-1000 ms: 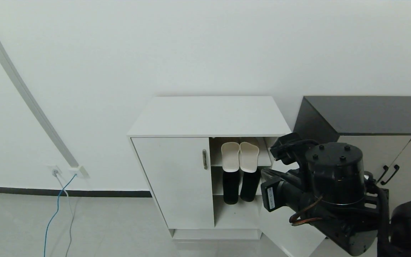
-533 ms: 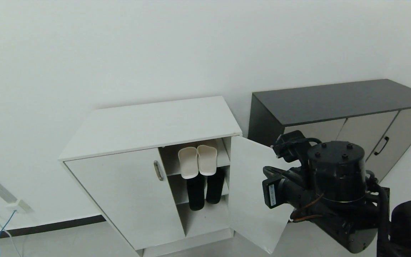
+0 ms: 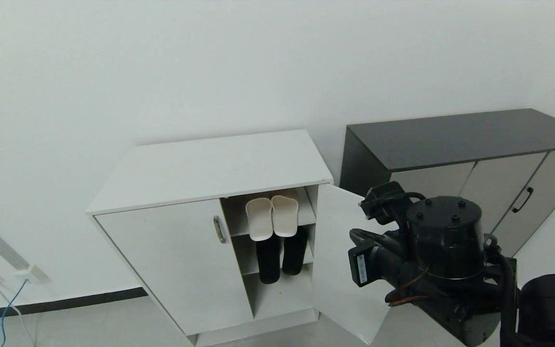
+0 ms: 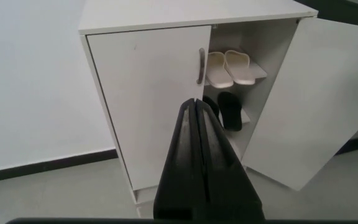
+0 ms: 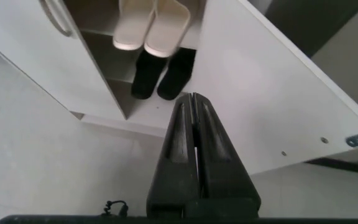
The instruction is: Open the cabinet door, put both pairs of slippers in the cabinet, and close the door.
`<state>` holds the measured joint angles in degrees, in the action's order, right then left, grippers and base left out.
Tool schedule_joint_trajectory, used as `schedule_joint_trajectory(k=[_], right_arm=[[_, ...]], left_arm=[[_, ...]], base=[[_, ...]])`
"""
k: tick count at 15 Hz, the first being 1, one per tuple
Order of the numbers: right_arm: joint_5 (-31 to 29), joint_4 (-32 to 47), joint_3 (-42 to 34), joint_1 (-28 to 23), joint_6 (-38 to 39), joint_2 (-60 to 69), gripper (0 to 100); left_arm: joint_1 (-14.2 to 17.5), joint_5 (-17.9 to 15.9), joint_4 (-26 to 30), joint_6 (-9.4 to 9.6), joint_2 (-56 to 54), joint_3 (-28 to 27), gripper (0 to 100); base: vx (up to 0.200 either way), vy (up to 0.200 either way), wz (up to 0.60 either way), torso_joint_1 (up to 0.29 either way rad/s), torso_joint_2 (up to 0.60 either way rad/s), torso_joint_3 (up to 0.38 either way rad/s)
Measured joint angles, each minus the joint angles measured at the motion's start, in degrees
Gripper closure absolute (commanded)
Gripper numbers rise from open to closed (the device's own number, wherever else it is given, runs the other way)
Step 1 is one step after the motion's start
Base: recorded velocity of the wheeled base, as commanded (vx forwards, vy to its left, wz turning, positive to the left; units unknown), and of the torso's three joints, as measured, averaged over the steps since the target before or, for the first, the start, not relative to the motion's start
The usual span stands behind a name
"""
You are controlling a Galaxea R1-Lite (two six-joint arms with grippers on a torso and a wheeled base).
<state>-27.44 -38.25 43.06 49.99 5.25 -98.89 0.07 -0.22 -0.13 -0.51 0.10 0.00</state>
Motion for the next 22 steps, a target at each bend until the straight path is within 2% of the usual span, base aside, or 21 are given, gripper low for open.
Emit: schedule_joint_trajectory(k=[6,10,13,17,22], right_arm=[[0.2,-0.4,0.0,-1.4,0.0,-0.3,100],[0.7,-3.7,0.5,-4.0,0.0,-1.7,100],[1.0,-5.9,1.9,-7.9,0.0,-4.3,100],[6.5,-5.8,6.6,-15.6,0.3,-8.6,100],[9.5,-5.6,14.7,-24.6,0.6,-15.5,100]], left_arm=[[0.0,0.1,0.0,-0.09,0.0,0.0,100],[0.0,0.2,0.0,-0.22,0.0,0.0,100],[0.0,0.2,0.0,-0.35,0.0,0.0,100],[0.0,0.2,0.0,-0.35,0.0,0.0,100],[0.0,0.2,0.0,-0.33,0.0,0.0,100]], base=[[-0.033,0.0,0.0,0.001,0.0,0.0],[0.0,0.0,0.0,0.0,0.0,0.0],[0.0,0.0,0.0,0.0,0.0,0.0],[0.0,0.0,0.0,0.0,0.0,0.0],[0.0,0.0,0.0,0.0,0.0,0.0]])
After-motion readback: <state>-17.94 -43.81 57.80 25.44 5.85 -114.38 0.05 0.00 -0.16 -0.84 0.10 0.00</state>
